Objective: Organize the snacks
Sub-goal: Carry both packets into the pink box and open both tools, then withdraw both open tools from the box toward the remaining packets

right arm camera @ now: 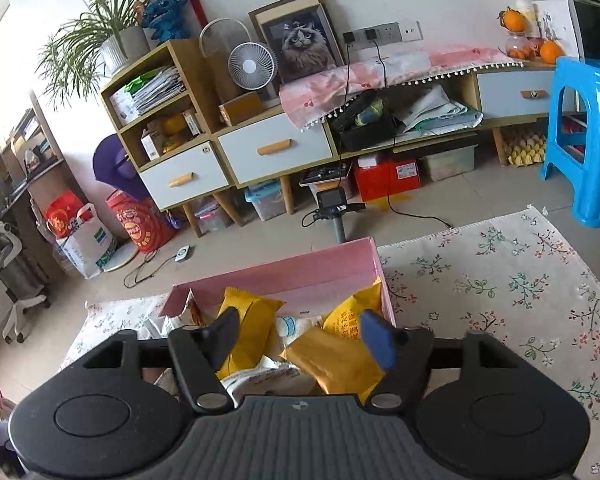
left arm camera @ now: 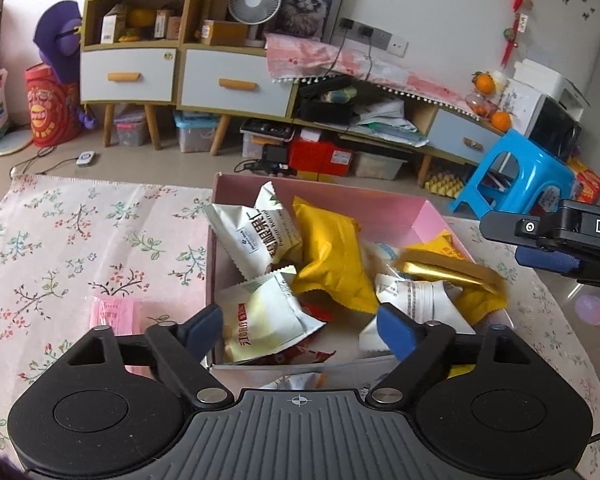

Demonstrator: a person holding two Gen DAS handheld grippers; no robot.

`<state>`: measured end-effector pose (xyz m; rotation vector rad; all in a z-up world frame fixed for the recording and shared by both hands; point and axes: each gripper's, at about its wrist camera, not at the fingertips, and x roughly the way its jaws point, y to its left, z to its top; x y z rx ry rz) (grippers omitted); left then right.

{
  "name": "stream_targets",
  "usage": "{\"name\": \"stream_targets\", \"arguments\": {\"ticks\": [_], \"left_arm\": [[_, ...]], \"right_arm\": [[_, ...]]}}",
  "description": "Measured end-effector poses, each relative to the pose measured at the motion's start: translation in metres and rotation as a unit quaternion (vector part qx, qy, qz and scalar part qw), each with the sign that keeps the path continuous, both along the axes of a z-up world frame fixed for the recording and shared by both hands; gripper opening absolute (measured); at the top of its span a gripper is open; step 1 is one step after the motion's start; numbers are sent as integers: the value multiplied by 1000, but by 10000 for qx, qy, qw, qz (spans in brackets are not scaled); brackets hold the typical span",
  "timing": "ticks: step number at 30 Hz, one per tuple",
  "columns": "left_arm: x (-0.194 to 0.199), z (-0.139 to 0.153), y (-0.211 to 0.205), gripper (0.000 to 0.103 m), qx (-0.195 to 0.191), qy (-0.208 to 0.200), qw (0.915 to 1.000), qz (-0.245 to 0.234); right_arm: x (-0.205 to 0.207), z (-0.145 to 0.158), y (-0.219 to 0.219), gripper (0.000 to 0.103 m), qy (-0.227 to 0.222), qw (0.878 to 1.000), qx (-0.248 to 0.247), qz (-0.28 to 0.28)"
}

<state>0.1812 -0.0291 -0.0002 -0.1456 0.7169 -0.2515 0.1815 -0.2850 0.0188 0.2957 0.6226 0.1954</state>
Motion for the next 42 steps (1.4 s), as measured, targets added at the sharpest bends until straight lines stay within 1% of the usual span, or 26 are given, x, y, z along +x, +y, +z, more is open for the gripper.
{"name": "stream_targets", "arguments": {"ticks": [7, 9, 12, 16, 21, 24, 26, 28, 33, 39, 42], "left_arm": [[-13, 5, 2, 91, 44, 7, 9998, -209], [-17, 8, 4, 92, 85, 21, 9997, -223], [-23, 14, 9, 93, 160, 35, 9995, -258], [-31, 25, 15, 96, 290, -6, 9992, -256], [-43, 36, 25, 97, 578, -25, 9978, -328], [-50, 38, 35, 99, 704, -58, 9969, -349], [-55, 36, 44, 100, 714, -51, 9969, -315], [-59, 30, 55, 100, 644, -20, 9976, -266], [-61, 11, 76, 100, 635, 311, 9975, -2], [-62, -2, 94, 100, 427, 402, 9977, 331], [-61, -10, 96, 100, 359, 439, 9976, 405]], "right_arm": [[-16, 5, 3, 79, -4, 9995, -286, 127], [-21, 6, 3, 82, -4, 9991, -385, 152], [-29, 8, 2, 83, -3, 9985, -526, 165], [-42, 10, -3, 88, 1, 9983, -578, 118], [-58, 9, -4, 91, 4, 9971, -735, 201], [-67, 6, -3, 91, 17, 9959, -867, 273], [-73, 3, -3, 91, 40, 9954, -906, 318], [-78, 0, -1, 91, 70, 9949, -939, 355], [-90, -6, 6, 91, 131, 9939, -977, 489], [-99, -12, 24, 92, 103, 9914, -1084, 725], [-101, -17, 35, 92, 83, 9893, -1157, 881]]}}
